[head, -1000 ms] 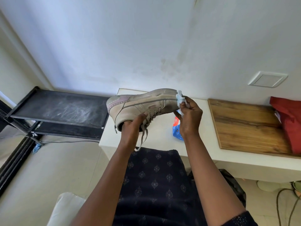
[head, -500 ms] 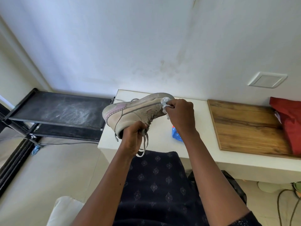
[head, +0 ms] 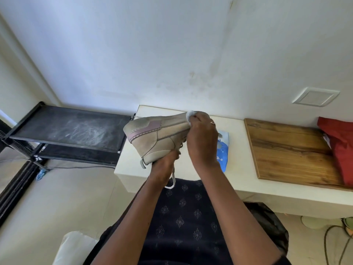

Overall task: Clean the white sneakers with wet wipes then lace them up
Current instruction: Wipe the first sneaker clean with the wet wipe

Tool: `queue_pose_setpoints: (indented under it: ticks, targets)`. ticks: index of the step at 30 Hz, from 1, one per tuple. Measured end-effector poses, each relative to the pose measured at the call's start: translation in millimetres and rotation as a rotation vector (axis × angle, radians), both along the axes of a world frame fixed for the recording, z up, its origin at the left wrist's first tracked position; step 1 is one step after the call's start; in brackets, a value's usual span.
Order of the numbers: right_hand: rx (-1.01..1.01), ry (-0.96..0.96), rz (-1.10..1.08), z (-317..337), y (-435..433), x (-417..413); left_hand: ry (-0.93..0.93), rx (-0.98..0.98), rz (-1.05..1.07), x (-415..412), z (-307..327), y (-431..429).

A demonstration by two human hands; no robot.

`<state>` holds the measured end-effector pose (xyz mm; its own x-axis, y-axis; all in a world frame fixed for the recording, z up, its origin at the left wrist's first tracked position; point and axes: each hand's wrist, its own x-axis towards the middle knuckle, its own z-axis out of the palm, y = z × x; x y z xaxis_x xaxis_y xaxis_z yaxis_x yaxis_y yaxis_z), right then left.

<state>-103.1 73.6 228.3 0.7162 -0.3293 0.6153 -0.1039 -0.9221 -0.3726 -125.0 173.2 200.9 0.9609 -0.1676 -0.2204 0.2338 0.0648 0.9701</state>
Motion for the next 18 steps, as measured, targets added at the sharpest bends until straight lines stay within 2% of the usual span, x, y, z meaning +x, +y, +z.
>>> queue_pose_setpoints:
  ticks: [3,6,8,11,14,18]
  targets:
    - [0.074,-0.085,0.121,5.2,17.8,-8.3,-0.075,-0.011,-0.037,3.7,5.4,3.5]
    - [0.116,-0.136,0.195,9.6,30.9,-16.1,-0.255,-0.057,-0.090,0.5,8.6,4.3]
    - [0.177,-0.160,0.241,12.2,35.5,-18.9,-0.307,-0.050,-0.083,-1.1,9.6,3.6]
    - [0.258,-0.199,0.287,20.3,45.9,-24.1,-0.283,-0.045,-0.051,-2.2,14.9,0.6]
    - [0.289,-0.169,0.301,28.7,54.2,-25.6,-0.255,0.049,0.048,-4.1,17.5,-5.0]
    - [0.167,-0.081,0.299,29.5,47.2,-17.8,-0.046,0.076,0.103,-5.7,4.0,-8.3]
